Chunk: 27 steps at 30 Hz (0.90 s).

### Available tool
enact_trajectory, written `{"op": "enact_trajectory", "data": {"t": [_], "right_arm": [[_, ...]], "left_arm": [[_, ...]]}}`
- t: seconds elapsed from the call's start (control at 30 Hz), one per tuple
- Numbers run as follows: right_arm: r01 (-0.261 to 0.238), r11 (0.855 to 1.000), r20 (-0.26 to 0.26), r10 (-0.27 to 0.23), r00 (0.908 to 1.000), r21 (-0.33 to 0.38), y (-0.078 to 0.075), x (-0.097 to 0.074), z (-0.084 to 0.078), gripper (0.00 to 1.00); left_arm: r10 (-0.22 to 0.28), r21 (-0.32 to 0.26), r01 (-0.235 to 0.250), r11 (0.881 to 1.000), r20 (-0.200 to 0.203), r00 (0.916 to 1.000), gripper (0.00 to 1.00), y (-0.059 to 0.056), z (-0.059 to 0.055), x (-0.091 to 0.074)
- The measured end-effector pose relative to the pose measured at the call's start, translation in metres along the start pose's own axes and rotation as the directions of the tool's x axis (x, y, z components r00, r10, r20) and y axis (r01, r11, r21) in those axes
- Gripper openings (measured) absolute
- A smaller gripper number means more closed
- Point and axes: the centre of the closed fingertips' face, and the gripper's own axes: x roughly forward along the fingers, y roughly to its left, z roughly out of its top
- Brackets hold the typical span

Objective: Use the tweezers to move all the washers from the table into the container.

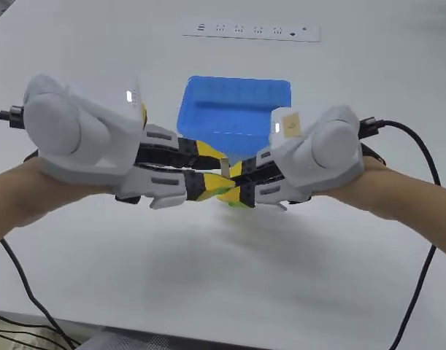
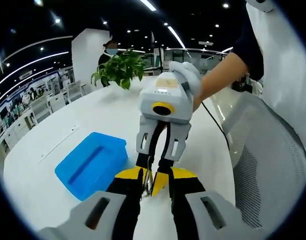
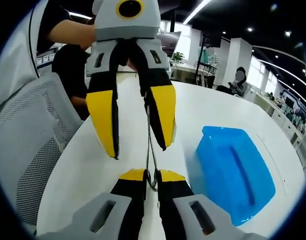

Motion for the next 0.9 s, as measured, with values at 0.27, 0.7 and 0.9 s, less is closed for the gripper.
{"op": "enact_trajectory", "data": {"t": [0.27,0.7,0.9], "right_arm": [[-0.007,1.0,0.003,0.007,1.0,-0.007,0.006,-0.003,0.008,0.09],[0.034,0.999,0.069,-0.032,0.9971,-0.026,-0.007,-0.036,0.049,0.09],[0.07,0.997,0.107,-0.067,0.992,-0.029,-0.025,-0.054,0.069,0.09]], "left_arm": [[0.116,-0.18,-0.087,0.98,0.158,0.9806,0.57,-0.008,0.02,-0.023],[0.276,-0.281,-0.233,0.931,0.125,0.9529,0.88,-0.021,-0.004,-0.054],[0.349,-0.326,-0.293,0.899,0.129,0.9283,0.99,-0.023,-0.01,-0.066]]}}
